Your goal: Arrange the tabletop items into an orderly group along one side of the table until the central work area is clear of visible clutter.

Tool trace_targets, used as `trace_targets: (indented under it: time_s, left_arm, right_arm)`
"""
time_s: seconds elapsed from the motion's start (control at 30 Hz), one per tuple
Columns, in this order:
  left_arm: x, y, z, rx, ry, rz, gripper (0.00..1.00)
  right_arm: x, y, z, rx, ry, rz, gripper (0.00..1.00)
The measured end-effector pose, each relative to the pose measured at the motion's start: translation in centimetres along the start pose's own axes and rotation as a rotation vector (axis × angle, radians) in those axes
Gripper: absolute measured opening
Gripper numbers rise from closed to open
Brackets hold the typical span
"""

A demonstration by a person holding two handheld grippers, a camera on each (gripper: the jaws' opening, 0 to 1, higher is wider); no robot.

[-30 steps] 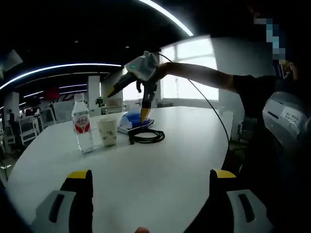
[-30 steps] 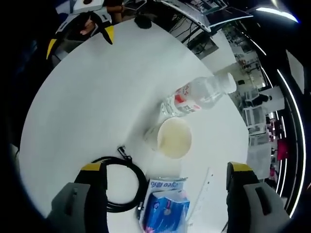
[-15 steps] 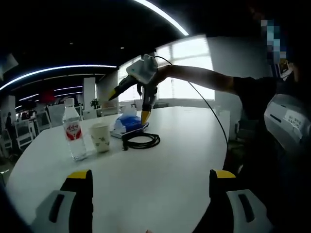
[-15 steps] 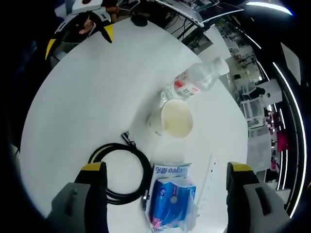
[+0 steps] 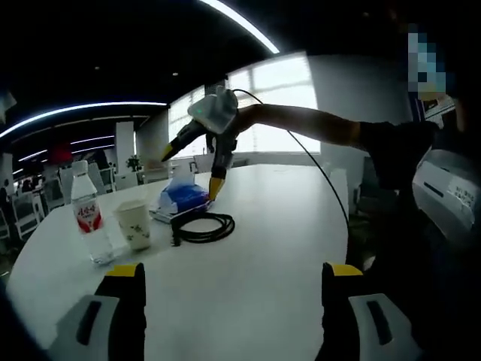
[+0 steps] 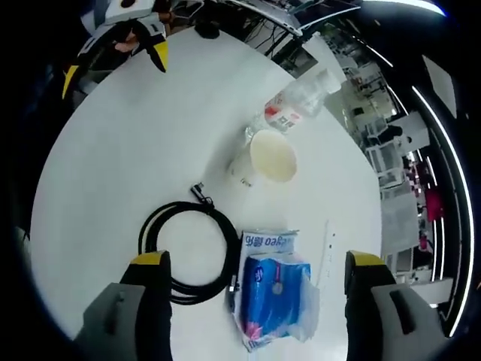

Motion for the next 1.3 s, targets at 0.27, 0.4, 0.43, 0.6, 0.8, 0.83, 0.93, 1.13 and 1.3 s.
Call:
trace_targets:
  time_s: [0.27, 0.4, 0.43, 0.6, 0.8, 0.83, 0.93, 1.13, 1.3]
  left_arm:
    - [0.4, 0.1, -1.1, -0.008, -0.004, 0.011, 0.97]
    - [0.5, 0.0, -1.7, -0.019, -0.003, 0.013, 0.96]
    - [0.5, 0.0, -1.9, -0.022, -0.004, 0.014, 0.95]
    - [0.7, 0.0, -2.8, -0.038, -0.001, 0.011, 0.95]
    - [0.9, 0.3, -3.9, -0.043, 0.021, 0.041, 0.94]
    - [0.9, 0.3, -4.0, -0.044, 0.023, 0.04, 0.94]
    - [1.0, 0.4, -4.4, -0.042, 0.029, 0.046, 0.93]
    - [0.9, 0.4, -5.8, -0.054, 0.057, 0.055, 0.91]
    - [1.2, 0.3, -7.0, -0.081, 0.062, 0.078, 0.88]
  right_arm:
    - [-1.2, 0.6, 0.4, 0.008, 0.002, -0.029, 0.87]
    - [-1.5, 0.8, 0.6, 0.003, -0.004, -0.037, 0.84]
    - [-1.5, 0.8, 0.6, 0.004, -0.006, -0.044, 0.84]
    - [-1.9, 1.1, 0.7, 0.004, -0.007, -0.065, 0.8]
    - [-2.2, 1.4, 0.7, 0.007, -0.014, -0.092, 0.75]
    - [-2.3, 1.5, 0.7, 0.007, -0.013, -0.097, 0.72]
    - [-2.5, 1.7, 0.6, 0.012, -0.011, -0.116, 0.71]
    - [-3.1, 2.1, 0.2, 0.029, -0.003, -0.162, 0.63]
    - [-3.3, 2.4, -0.2, 0.037, -0.012, -0.196, 0.6]
Point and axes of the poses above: the point that each gripper's makers call its tool centre point, and the gripper's own axes: z roughly backward along the fingers, y roughly to its left, x roughly out of its top, the point moved 1 cm from there along z, roughly backward along the fingers, and after that the axes turned 5 degrees about -z, right-handed, at the moved point
